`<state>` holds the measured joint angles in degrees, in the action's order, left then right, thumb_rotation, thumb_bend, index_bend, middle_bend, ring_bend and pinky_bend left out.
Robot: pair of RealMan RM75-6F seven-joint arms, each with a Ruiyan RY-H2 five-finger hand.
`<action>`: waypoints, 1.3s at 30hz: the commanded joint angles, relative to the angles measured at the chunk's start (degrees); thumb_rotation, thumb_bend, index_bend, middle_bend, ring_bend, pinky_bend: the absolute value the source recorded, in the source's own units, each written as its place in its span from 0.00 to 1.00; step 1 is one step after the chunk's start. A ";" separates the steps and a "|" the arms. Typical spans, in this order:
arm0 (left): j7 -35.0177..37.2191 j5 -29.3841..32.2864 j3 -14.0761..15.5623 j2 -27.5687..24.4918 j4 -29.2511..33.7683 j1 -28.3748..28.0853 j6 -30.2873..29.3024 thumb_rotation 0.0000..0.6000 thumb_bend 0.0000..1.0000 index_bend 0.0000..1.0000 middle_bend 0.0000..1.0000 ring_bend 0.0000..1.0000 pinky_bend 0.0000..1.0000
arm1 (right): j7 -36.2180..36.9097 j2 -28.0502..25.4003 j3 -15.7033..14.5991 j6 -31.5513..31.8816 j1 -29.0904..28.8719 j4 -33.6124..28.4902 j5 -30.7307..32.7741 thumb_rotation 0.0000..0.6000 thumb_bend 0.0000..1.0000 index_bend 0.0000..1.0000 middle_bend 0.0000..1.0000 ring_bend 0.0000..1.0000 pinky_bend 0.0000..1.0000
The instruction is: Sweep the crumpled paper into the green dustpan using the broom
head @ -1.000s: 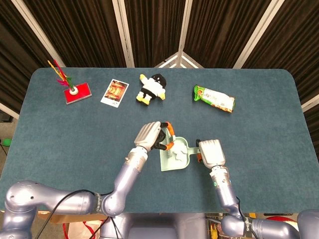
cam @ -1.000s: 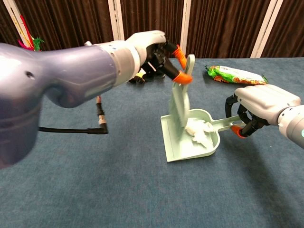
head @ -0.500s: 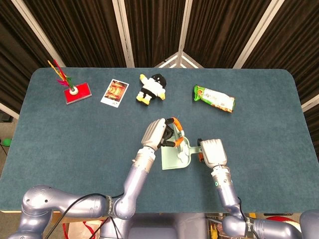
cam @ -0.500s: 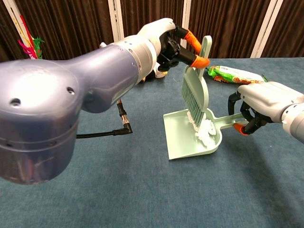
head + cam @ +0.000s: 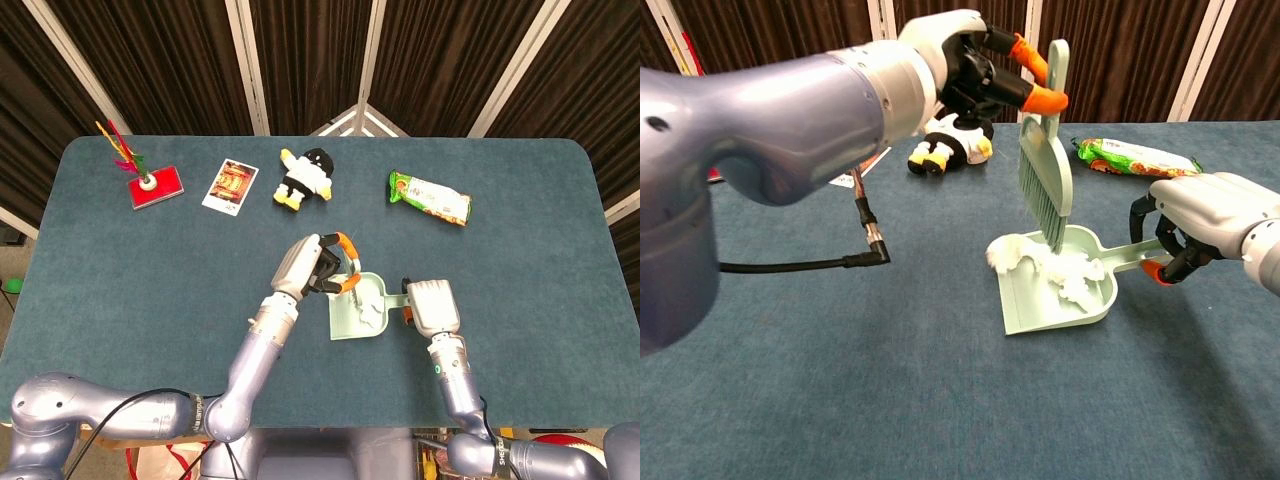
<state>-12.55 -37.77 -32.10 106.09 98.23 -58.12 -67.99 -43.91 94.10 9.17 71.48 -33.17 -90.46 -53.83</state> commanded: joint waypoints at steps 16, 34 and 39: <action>0.04 -1.91 -0.47 -15.01 11.37 9.87 -4.67 1.00 0.38 0.76 0.97 0.87 0.92 | -11.84 -3.66 -0.08 4.88 -0.16 -7.97 7.96 1.00 0.50 0.00 0.74 0.69 0.59; -21.32 -6.59 14.58 -30.16 12.85 13.69 -4.41 1.00 0.38 0.75 0.97 0.87 0.91 | -6.86 -10.94 -2.09 7.30 2.62 -13.60 2.43 1.00 0.50 0.00 0.74 0.69 0.59; -30.00 1.63 17.10 -31.85 15.12 11.61 -3.23 1.00 0.35 0.60 0.79 0.75 0.81 | -6.27 -11.74 -2.48 7.40 3.13 -14.19 2.24 1.00 0.50 0.00 0.74 0.69 0.59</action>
<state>-38.31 -40.66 -17.03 75.50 112.02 -45.17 -72.01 -50.24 82.40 6.74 78.88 -30.09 -104.59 -51.58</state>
